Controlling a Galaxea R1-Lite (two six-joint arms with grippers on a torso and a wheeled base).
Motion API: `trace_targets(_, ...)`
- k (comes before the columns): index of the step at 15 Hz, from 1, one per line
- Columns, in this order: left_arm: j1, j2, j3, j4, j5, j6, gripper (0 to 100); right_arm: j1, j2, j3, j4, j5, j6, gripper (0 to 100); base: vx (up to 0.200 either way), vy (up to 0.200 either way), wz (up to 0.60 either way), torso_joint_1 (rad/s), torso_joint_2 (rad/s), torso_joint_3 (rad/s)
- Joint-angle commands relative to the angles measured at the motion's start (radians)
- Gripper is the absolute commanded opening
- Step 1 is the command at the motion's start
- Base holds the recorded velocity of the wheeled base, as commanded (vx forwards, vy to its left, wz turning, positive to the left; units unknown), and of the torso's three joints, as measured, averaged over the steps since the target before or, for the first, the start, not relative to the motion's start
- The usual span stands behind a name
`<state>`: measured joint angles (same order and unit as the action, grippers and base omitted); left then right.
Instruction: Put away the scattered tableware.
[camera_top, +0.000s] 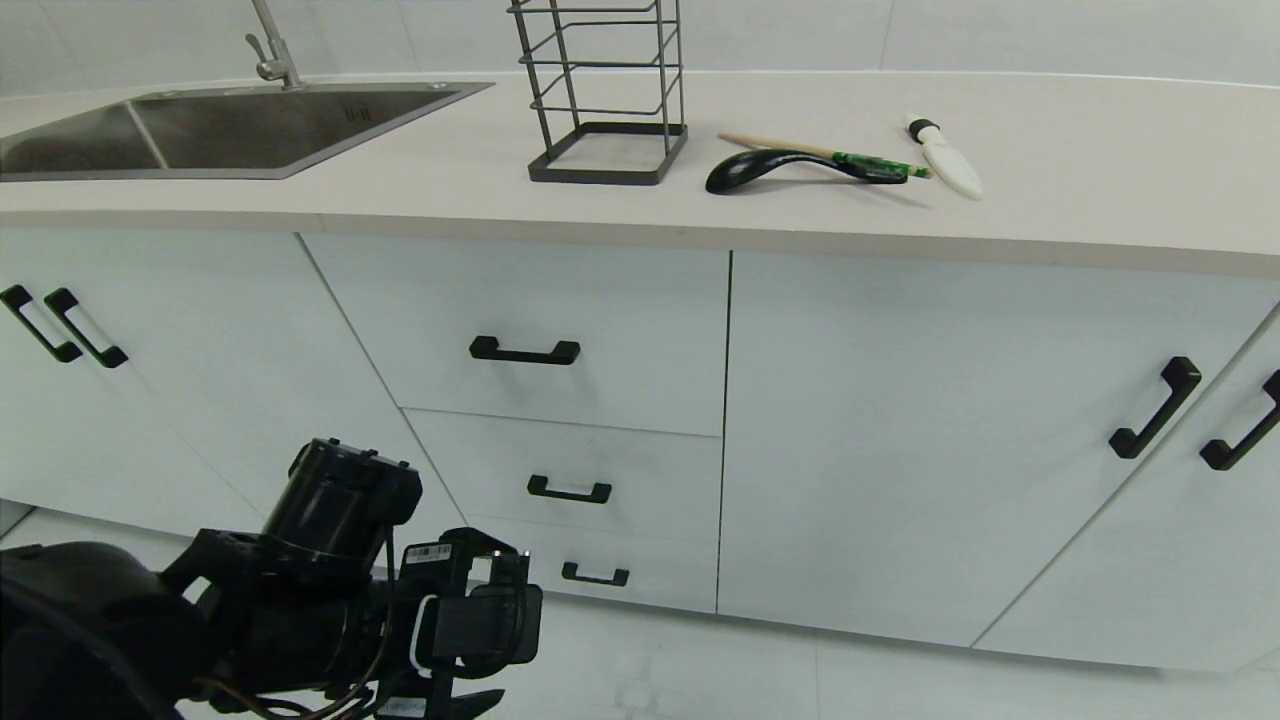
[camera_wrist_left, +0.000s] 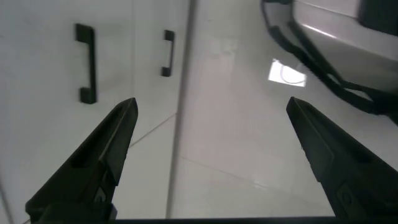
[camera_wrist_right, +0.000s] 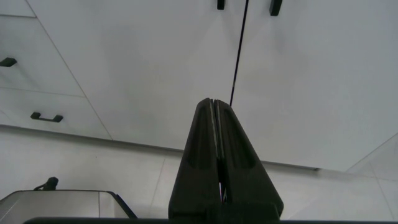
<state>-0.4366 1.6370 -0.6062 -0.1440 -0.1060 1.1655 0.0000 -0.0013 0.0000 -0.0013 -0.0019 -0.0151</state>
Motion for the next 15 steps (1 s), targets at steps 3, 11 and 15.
trace_targets(3, 0.041, 0.122, -0.015, -0.114, 0.012, 0.000, 100, 0.000, 0.001, 0.000, 0.000, 0.000, 0.000, 0, 0.000, 0.000, 0.00, 0.000, 0.00, 0.000)
trace_targets(11, 0.053, 0.256, -0.129, -0.114, 0.008, 0.006, 100, 0.000, 0.001, 0.000, 0.000, 0.000, 0.000, 0, 0.000, 0.000, 0.00, 0.000, 0.00, 0.000)
trace_targets(15, 0.055, 0.310, -0.158, -0.115, 0.006, 0.006, 100, 0.000, 0.001, 0.000, 0.000, 0.000, 0.000, 0, 0.000, 0.000, 0.00, 0.000, 0.00, 0.000)
